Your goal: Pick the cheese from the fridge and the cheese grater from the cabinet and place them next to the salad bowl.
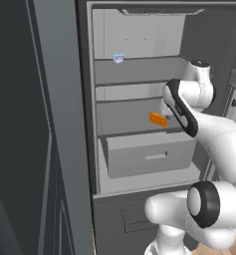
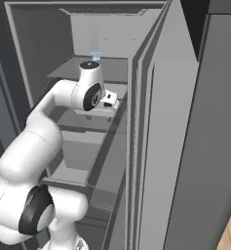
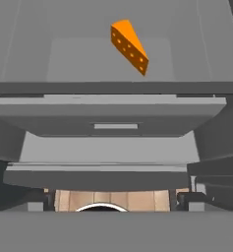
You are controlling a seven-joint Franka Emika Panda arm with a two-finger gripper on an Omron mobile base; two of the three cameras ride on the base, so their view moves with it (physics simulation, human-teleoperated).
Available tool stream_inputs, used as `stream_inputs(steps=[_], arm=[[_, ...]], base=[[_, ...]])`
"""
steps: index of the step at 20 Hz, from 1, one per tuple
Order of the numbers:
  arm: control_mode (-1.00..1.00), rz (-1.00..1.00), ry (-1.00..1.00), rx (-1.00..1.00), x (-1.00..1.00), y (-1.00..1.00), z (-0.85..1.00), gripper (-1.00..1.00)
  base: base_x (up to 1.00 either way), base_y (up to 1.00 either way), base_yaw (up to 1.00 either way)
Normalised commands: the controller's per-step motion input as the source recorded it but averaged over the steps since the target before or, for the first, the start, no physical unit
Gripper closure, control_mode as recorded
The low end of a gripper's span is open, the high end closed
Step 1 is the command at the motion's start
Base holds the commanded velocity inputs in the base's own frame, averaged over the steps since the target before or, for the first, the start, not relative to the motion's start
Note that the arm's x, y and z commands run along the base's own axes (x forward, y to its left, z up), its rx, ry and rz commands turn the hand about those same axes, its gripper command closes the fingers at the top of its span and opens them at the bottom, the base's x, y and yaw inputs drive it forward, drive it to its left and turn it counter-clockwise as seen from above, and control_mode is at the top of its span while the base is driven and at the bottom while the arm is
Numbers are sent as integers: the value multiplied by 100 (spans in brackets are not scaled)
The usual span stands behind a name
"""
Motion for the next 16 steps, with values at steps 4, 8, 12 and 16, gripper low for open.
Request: stream_inputs(steps=[4,8,12,16], arm=[[-100,-12,-11,0,33,0,-23,-100],[-100,-19,-17,0,35,0,-33,-100],[-100,-16,-7,0,34,0,-35,-100],[-100,-1,0,0,14,-8,-2,-100]], base=[[0,0,0],[0,0,0],[0,0,0],[0,0,0]])
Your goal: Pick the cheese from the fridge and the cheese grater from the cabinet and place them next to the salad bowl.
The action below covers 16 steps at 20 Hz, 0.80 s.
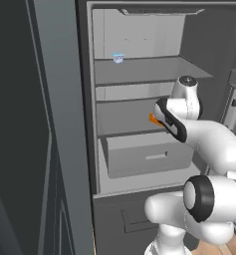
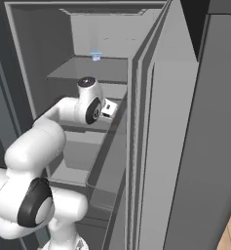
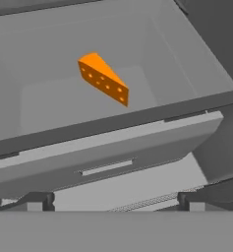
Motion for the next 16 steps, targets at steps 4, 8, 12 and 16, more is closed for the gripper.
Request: stream_inputs(steps=[4,8,12,16], arm=[[-100,3,4,0,29,-23,0,-100],[-100,11,8,0,34,-17,0,-100],[-100,9,1,0,18,0,-1,-100],[-100,8,0,0,16,0,-4,-100]], base=[[0,0,0],[0,0,0],[0,0,0],[0,0,0]])
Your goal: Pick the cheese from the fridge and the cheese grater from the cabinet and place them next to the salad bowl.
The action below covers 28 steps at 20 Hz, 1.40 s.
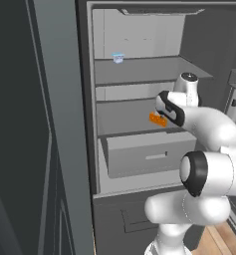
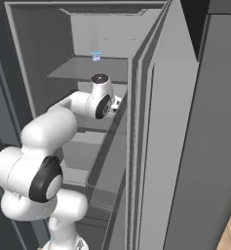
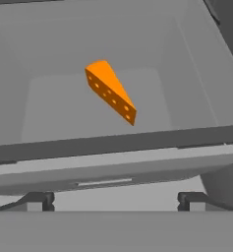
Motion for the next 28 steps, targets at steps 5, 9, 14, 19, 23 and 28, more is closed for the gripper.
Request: stream_inputs(steps=[5,9,14,19,23,28], arm=[[-100,8,-7,0,9,0,-31,-100],[-100,6,-7,0,10,0,-29,-100],[-100,0,-2,-1,31,0,-7,-100],[-100,0,0,0,51,-5,0,-100],[-100,0,0,0,26,-1,0,-100],[-100,0,0,0,14,0,-2,-100]], base=[[0,0,0],[0,0,0],[0,0,0],[0,0,0],[0,0,0],[0,0,0]])
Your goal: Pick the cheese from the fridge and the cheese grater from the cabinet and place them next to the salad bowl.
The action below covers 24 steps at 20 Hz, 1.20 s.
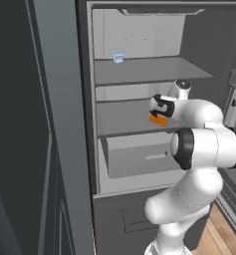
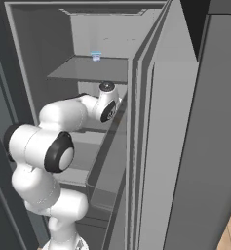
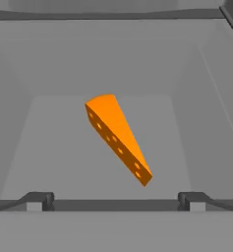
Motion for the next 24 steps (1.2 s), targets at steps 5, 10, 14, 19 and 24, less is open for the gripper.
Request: stream_inputs(steps=[5,10,14,19,24], arm=[[-100,0,0,0,18,0,-12,-100],[-100,0,0,0,17,0,-15,-100],[-100,0,0,0,17,-1,-12,-100],[-100,0,0,0,23,-4,-7,-100],[-100,1,0,0,11,0,-2,-100]], base=[[0,0,0],[0,0,0],[0,0,0],[0,0,0],[0,0,0]])
